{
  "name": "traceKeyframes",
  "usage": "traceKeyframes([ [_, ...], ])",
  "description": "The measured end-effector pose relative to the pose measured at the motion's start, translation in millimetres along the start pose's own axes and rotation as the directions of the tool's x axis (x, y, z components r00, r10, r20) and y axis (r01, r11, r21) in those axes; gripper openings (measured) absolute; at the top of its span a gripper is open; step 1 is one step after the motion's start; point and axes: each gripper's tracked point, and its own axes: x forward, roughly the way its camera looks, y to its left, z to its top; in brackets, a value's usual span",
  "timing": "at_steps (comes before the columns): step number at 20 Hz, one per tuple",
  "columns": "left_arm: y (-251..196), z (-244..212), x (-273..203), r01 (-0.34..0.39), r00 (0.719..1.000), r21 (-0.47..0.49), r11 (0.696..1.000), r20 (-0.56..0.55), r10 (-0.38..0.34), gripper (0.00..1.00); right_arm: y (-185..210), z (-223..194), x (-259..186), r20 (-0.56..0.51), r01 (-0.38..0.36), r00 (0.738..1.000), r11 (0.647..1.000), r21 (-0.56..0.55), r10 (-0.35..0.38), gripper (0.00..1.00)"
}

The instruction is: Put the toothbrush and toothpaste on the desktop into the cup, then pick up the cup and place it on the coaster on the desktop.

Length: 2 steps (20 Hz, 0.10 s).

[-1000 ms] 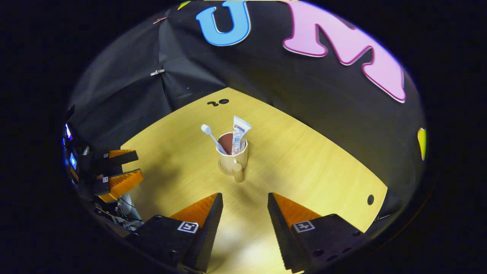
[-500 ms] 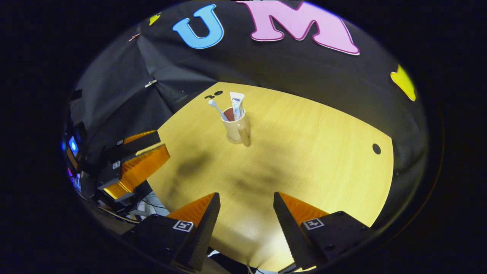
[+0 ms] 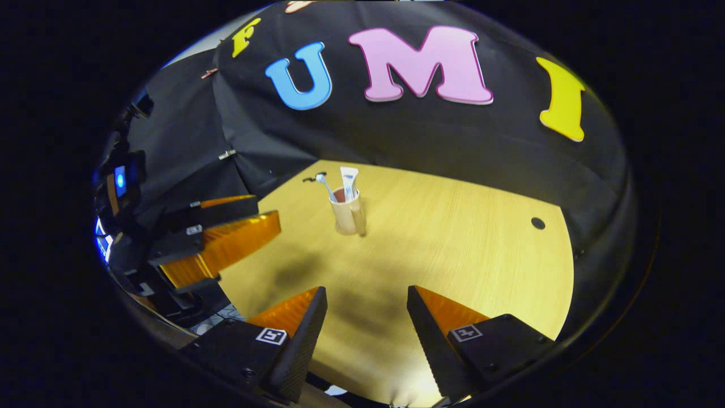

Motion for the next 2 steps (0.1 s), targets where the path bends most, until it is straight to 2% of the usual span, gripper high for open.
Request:
traceKeyframes([
  [2,-6.2,-2.3,-0.8,-0.001,1.000,0.022,1.000,0.003,0.001,0.83,5.9,8.8,-15.0,0.073,0.001,0.997,1.000,-0.022,0.001,0.88],
])
